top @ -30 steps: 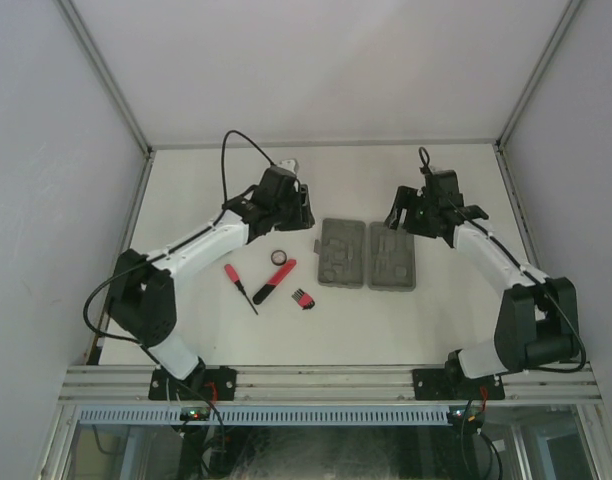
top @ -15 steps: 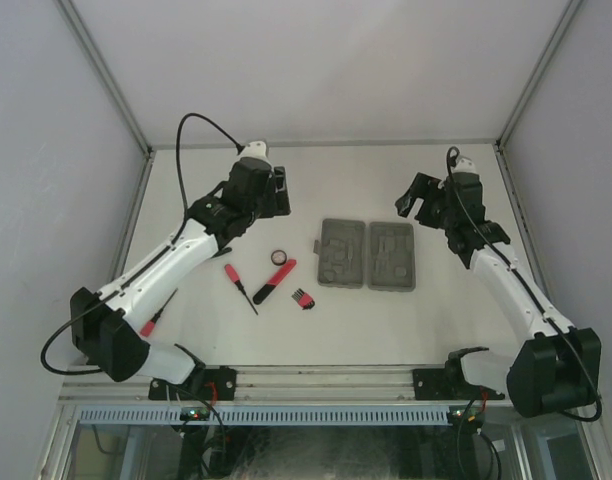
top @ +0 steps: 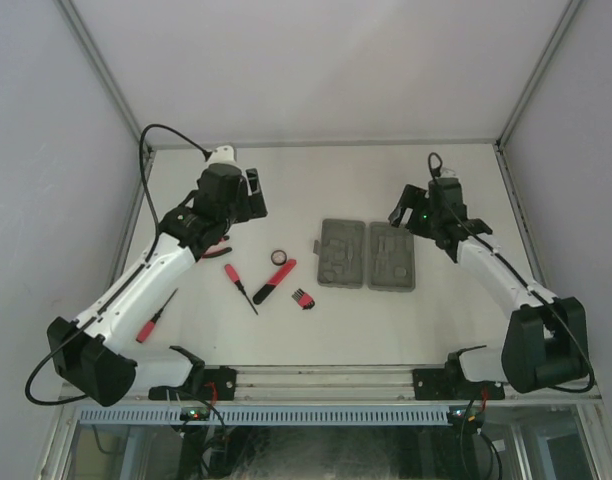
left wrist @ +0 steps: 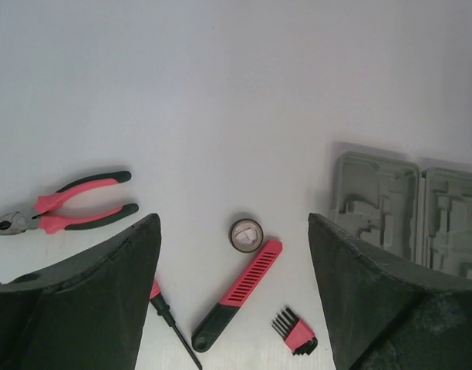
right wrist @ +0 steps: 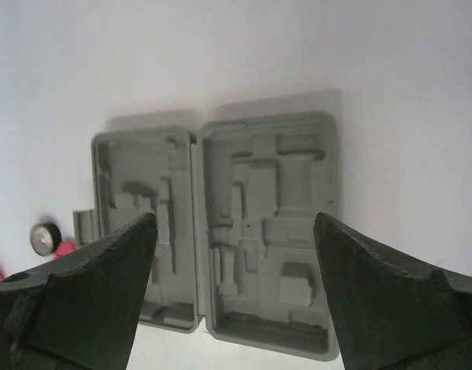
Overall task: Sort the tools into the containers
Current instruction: Adjust the storage box at the center of the board.
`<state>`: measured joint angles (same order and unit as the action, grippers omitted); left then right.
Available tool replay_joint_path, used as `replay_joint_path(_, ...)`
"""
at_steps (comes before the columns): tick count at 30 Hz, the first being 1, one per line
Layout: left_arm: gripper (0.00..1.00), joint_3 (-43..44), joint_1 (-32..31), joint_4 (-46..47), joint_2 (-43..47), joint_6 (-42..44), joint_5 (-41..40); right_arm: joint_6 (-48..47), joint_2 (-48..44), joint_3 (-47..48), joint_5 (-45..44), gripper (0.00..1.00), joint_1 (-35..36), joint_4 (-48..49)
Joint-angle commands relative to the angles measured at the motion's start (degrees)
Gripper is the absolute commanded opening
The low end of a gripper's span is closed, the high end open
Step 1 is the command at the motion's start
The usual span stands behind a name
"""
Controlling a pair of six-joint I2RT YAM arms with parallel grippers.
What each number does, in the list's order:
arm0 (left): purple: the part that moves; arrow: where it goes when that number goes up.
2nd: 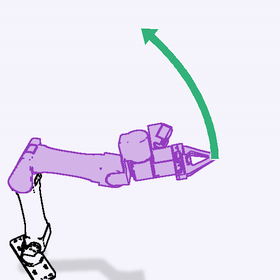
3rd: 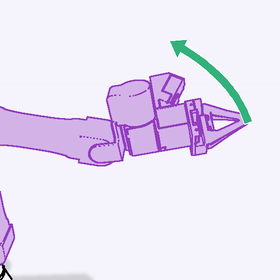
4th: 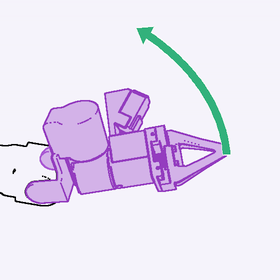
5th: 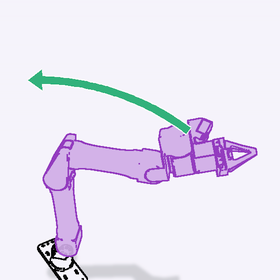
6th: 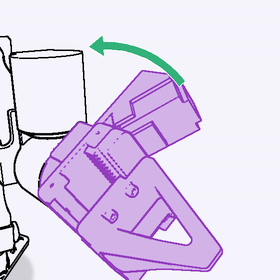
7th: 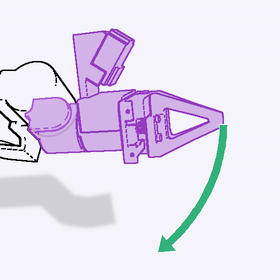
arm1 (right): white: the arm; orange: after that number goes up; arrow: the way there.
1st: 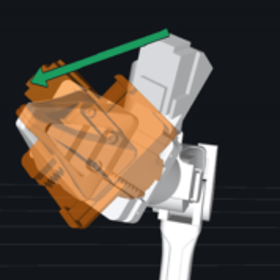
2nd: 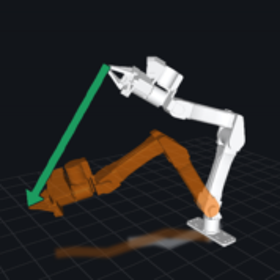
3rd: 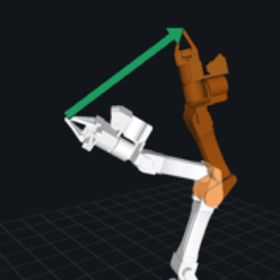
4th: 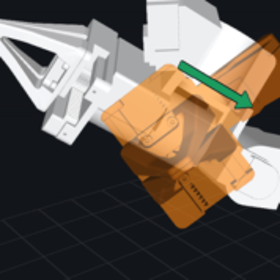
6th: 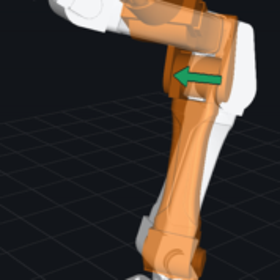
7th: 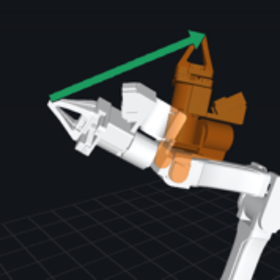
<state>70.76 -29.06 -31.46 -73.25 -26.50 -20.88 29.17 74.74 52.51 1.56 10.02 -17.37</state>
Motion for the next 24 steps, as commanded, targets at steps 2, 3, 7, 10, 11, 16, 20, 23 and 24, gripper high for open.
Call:
replay_joint_path(2,0.81,-3.0,0.7,1.7,4.2,2.2,-1.5,-2.3,5.9,2.1,-6.1,0.81,7.9,-0.5)
replay_joint_path(3,0.82,-3.6,0.7,2.0,4.7,2.8,-1.5,-2.8,7.4,2.9,-6.5,0.8,9.3,-0.7)
replay_joint_path(7,0.85,-5.0,0.7,2.9,5.4,5.2,0.3,-3.3,13.5,6.9,-8.4,0.7,14.2,-3.4)
replay_joint_path(10,0.85,-6.4,0.7,3.5,6.1,5.4,1.2,-3.7,17.1,8.5,-5.4,0.58,15.7,-2.6)
replay_joint_path(11,0.86,-6.6,0.7,3.7,6.3,5.3,1.9,-3.7,18.4,9.2,-4.6,0.53,16.0,-2.7)
replay_joint_path(16,0.84,-5.5,2.2,0.9,5.2,4.4,6.5,-3.4,23.1,12.1,-4.4,0.41,16.6,-3.3)
replay_joint_path(20,0.82,-6.0,3.8,0.2,4.9,3.0,7.6,-3.3,25.6,14.5,-6.7,0.37,16.7,-5.7)
replay_joint_path(23,0.82,-6.9,4.2,0.7,5.5,2.7,7.5,-3.6,26.9,15.5,-7.8,0.36,16.9,-7.1)
replay_joint_path(24,0.82,-7.0,4.2,0.7,5.6,2.7,7.3,-3.7,27.3,15.8,-8.1,0.36,16.9,-7.5)
